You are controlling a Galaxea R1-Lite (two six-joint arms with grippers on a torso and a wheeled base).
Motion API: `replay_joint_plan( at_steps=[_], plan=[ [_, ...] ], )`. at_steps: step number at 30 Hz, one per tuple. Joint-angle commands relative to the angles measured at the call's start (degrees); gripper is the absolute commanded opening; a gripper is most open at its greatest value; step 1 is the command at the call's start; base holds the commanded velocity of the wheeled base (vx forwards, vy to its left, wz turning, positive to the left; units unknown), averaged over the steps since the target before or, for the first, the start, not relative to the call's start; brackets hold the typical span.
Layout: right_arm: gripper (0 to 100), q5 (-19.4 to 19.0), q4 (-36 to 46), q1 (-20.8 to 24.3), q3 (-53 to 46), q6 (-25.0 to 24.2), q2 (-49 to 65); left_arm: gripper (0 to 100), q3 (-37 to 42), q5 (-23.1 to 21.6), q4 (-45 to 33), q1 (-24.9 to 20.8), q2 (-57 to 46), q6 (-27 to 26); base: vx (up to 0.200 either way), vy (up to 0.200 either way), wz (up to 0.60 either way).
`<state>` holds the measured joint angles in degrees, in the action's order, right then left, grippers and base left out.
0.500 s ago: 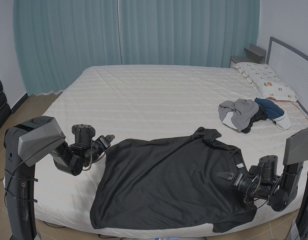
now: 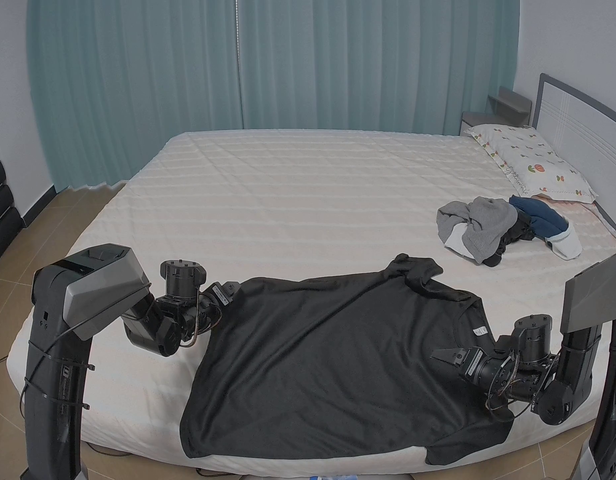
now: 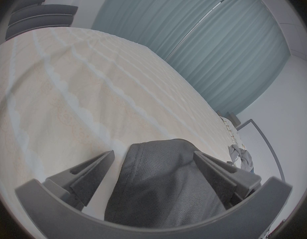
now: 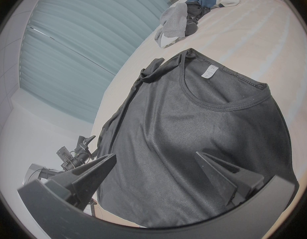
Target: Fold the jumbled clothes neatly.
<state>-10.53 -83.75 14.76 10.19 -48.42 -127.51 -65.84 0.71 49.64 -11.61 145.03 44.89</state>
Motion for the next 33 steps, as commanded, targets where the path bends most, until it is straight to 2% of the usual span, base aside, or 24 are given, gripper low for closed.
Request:
replay_joint_plan(
  at_steps=[1, 2, 11, 12, 20, 28, 33],
  plan=[
    [100, -0.01, -0.01, 0.00, 0.00, -0.01, -0.10, 100, -0.25, 0.00, 0.11, -0.17, 0.52, -0.06, 0.000, 0.000, 0.00],
    [100, -0.01, -0.01, 0.00, 0.09, -0.01, -0.10, 0, -0.87, 0.00, 0.02, -0.17, 0.78, -0.24, 0.000, 0.000, 0.00],
    [100, -0.01, -0.01, 0.00, 0.18, -0.01, -0.10, 0, -3.86, 1.67, 0.63, 0.27, 2.54, -0.33, 0.000, 0.000, 0.00],
    [100, -0.01, -0.01, -0.09, 0.27, -0.01, -0.28, 0, -5.17, 3.51, 0.63, 1.15, 2.45, 0.11, 0.000, 0.000, 0.00],
    [100, -0.01, -0.01, -0.17, 0.27, -0.09, -0.28, 0, -9.48, 7.73, 5.12, 2.90, 4.56, 2.75, 0.000, 0.000, 0.00],
    [100, 0.07, -0.10, -0.26, 0.53, -0.18, -0.10, 0, -11.06, 7.91, 5.12, 2.99, 6.32, 2.40, 0.000, 0.000, 0.00],
    [100, 1.39, -3.17, -0.44, 0.27, -0.53, -0.28, 0, -10.80, 7.91, 5.03, 2.99, 6.40, 2.31, 0.000, 0.000, 0.00]
  ],
)
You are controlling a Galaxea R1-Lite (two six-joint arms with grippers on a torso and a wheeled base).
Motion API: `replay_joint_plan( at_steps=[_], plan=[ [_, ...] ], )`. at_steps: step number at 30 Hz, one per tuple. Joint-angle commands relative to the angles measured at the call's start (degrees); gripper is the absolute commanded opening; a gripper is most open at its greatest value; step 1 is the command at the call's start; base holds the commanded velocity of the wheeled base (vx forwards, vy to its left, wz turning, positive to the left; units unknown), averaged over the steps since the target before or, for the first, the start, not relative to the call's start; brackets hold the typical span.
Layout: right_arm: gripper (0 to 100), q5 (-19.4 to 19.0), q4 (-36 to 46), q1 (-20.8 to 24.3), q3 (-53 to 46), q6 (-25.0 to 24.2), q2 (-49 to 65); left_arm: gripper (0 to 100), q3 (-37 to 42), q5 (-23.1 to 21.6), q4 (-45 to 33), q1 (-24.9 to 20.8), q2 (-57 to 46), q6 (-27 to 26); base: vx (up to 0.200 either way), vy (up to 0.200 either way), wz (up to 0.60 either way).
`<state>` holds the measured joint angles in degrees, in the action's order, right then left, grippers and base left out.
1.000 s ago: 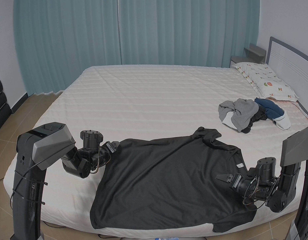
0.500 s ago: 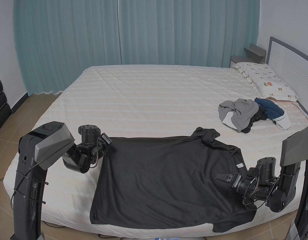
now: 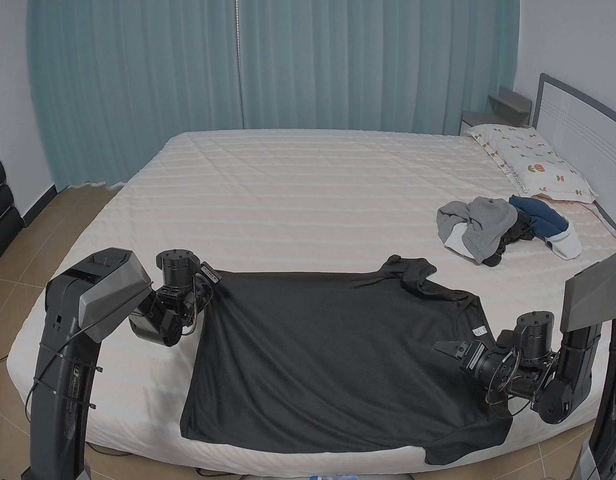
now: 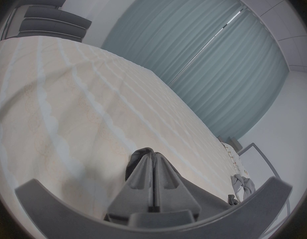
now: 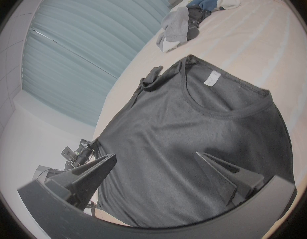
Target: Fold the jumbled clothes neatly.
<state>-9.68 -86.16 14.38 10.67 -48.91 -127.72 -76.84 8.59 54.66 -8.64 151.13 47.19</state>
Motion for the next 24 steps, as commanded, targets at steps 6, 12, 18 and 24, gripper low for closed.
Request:
replay_joint_plan(
  at_steps=[6, 12, 18, 24],
  plan=[
    [100, 2.82, -2.96, -0.06, 0.23, 0.13, 0.28, 100, 0.72, -0.16, -0.26, 0.03, -0.31, 0.18, 0.000, 0.000, 0.00],
    [100, 6.43, -3.31, -0.15, 2.08, 1.27, 0.19, 100, 3.45, -0.42, -0.26, 0.38, -2.59, 0.71, 0.000, 0.000, 0.00],
    [100, 7.66, -1.82, -0.94, 6.21, 2.85, 0.10, 100, 9.51, -3.06, -0.26, 1.61, -9.27, 5.81, 0.000, 0.000, 0.00],
    [100, 7.92, 11.98, -2.26, 18.25, 5.49, 2.48, 100, 17.95, -17.03, 0.27, 5.57, -15.78, 14.69, 0.000, 0.000, 0.00]
  ],
)
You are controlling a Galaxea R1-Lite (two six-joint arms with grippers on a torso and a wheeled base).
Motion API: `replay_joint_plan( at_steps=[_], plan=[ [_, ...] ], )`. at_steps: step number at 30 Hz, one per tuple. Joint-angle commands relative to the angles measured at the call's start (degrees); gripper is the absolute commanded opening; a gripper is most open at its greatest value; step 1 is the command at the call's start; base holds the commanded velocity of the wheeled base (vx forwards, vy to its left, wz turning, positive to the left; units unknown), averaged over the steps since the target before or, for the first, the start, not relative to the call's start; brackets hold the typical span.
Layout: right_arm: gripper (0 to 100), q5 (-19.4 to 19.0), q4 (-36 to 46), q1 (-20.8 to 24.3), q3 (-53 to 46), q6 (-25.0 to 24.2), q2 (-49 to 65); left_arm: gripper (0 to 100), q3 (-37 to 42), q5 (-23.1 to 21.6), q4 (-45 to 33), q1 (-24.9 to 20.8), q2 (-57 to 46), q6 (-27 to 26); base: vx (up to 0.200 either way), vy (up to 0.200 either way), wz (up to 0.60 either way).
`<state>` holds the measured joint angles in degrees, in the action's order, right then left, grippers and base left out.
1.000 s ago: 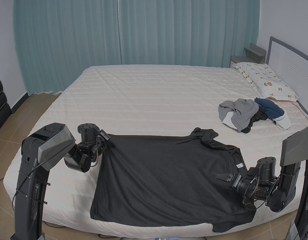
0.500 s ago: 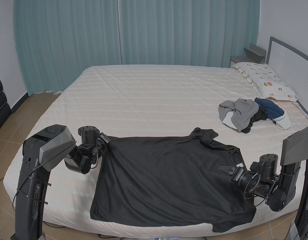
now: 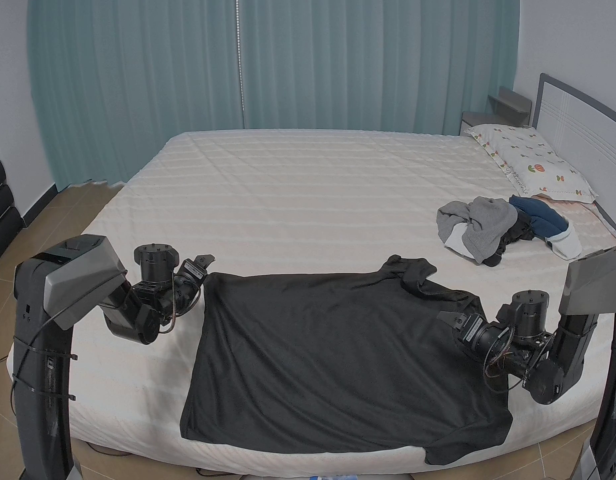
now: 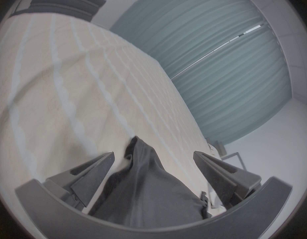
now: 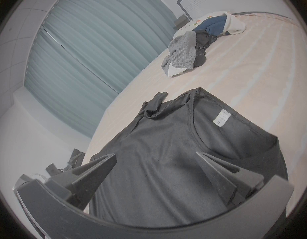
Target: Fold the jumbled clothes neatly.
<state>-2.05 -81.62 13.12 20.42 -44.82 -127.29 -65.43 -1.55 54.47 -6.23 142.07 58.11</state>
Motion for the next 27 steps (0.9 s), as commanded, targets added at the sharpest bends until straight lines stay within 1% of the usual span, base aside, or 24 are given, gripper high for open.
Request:
replay_joint_plan(
  at_steps=[1, 3, 4, 5, 6, 8, 10, 13, 15, 16, 18, 22, 24, 27],
  plan=[
    [100, 0.64, 11.13, -0.72, 10.96, 1.58, 2.31, 100, 7.95, -9.44, 0.73, 3.86, -6.89, 3.76, 0.000, 0.000, 0.00],
    [100, 2.49, 17.37, -0.37, 15.35, 2.20, 2.67, 100, 9.88, -12.95, 0.99, 4.56, -7.07, 3.76, 0.000, 0.000, 0.00],
    [100, 4.33, 21.85, -0.20, 19.40, 3.43, 2.75, 100, 10.58, -14.45, 1.08, 4.65, -6.98, 3.76, 0.000, 0.000, 0.00],
    [100, 4.68, 22.82, -0.11, 20.19, 3.78, 2.84, 100, 10.58, -14.54, 1.08, 4.65, -6.98, 3.76, 0.000, 0.000, 0.00],
    [100, 5.74, 26.95, 0.24, 23.97, 4.40, 2.93, 100, 10.67, -14.80, 1.26, 4.65, -7.07, 3.85, 0.000, 0.000, 0.00],
    [100, 5.83, 32.57, 1.74, 29.15, 4.40, 2.40, 100, 10.76, -14.89, 1.96, 4.65, -6.72, 3.76, 0.000, 0.000, 0.00],
    [100, 5.92, 35.39, 2.88, 32.40, 4.75, 1.26, 100, 11.11, -14.54, 2.75, 4.56, -6.63, 3.50, 0.000, 0.000, 0.00],
    [100, 6.35, 38.11, 4.72, 35.74, 5.19, -2.34, 100, 11.99, -14.54, 3.19, 4.56, -6.72, 3.50, 0.000, 0.000, 0.00],
    [100, 6.97, 38.90, 6.31, 36.09, 7.65, -4.72, 100, 11.73, -14.62, 3.10, 4.74, -6.63, 3.50, 0.000, 0.000, 0.00],
    [100, 7.06, 38.90, 6.39, 36.18, 7.82, -4.89, 100, 11.73, -14.62, 3.10, 4.82, -6.54, 3.50, 0.000, 0.000, 0.00],
    [100, 8.46, 38.55, 7.71, 36.89, 10.81, -7.53, 100, 11.73, -14.62, 3.01, 4.74, -6.54, 3.41, 0.000, 0.000, 0.00],
    [100, 8.99, 39.08, 8.59, 40.66, 10.90, -11.31, 100, 11.99, -14.62, 3.01, 4.65, -6.63, 3.24, 0.000, 0.000, 0.00],
    [100, 9.87, 38.99, 8.59, 43.30, 11.07, -14.30, 100, 11.99, -14.62, 3.10, 4.65, -6.54, 3.15, 0.000, 0.000, 0.00],
    [100, 12.59, 38.46, 8.33, 48.31, 11.07, -18.78, 100, 12.08, -14.54, 3.01, 4.56, -6.54, 3.15, 0.000, 0.000, 0.00]
  ],
)
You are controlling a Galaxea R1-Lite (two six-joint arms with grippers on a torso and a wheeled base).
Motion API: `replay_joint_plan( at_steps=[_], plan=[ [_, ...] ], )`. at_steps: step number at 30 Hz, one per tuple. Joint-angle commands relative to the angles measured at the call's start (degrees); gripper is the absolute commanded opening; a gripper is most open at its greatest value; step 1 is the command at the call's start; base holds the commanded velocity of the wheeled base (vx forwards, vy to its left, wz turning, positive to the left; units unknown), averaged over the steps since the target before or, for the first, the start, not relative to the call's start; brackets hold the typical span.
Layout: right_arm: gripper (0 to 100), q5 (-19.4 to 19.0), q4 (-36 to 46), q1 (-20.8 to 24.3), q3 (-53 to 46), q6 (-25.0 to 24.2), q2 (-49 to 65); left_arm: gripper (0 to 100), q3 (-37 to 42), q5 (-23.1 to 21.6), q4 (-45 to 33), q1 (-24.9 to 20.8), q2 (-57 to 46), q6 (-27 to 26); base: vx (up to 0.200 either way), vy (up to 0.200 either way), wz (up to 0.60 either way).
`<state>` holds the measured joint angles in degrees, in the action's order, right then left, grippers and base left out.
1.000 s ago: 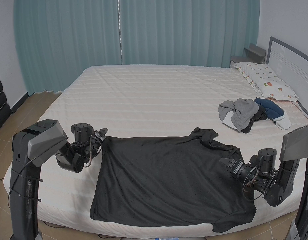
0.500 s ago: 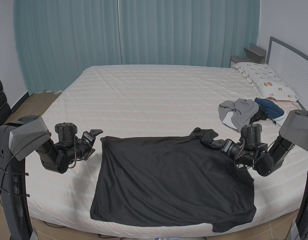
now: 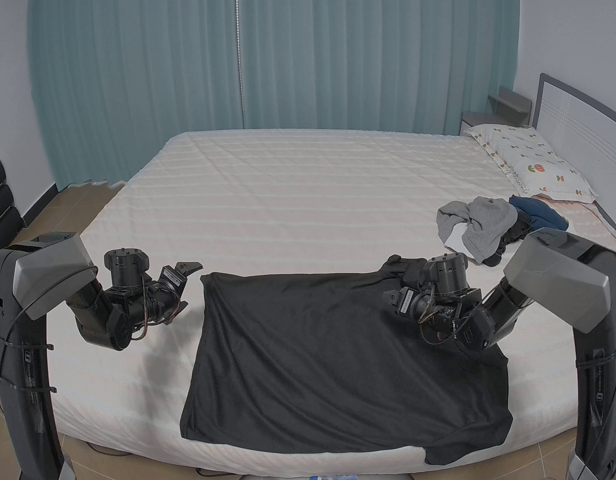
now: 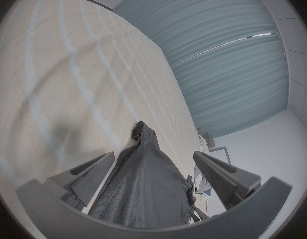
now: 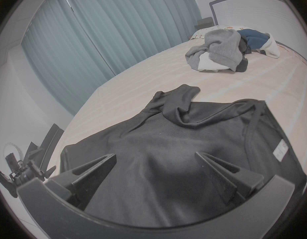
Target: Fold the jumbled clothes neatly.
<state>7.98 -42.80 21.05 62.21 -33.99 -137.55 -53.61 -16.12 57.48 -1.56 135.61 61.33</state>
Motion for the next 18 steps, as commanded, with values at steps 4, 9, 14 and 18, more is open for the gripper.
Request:
replay_joint_plan(
  at_steps=[4, 9, 14, 18],
  plan=[
    [100, 4.14, 0.44, -1.81, 12.67, 0.41, -11.69, 100, 0.26, 0.03, 0.00, -0.11, -0.08, -0.33, 0.000, 0.000, 0.00],
    [100, 5.99, 0.17, -5.58, 20.14, 1.64, -15.47, 100, 0.26, 0.12, 0.00, -0.11, 0.01, -0.51, 0.000, 0.000, 0.00],
    [100, 8.80, -0.27, -10.15, 29.46, 2.08, -18.20, 100, 0.26, 0.12, 0.00, -0.20, 0.01, -0.51, 0.000, 0.000, 0.00],
    [100, 9.33, -0.44, -13.06, 31.66, 2.79, -18.55, 100, 0.26, 0.12, 0.00, -0.29, 0.01, -0.60, 0.000, 0.000, 0.00]
  ],
)
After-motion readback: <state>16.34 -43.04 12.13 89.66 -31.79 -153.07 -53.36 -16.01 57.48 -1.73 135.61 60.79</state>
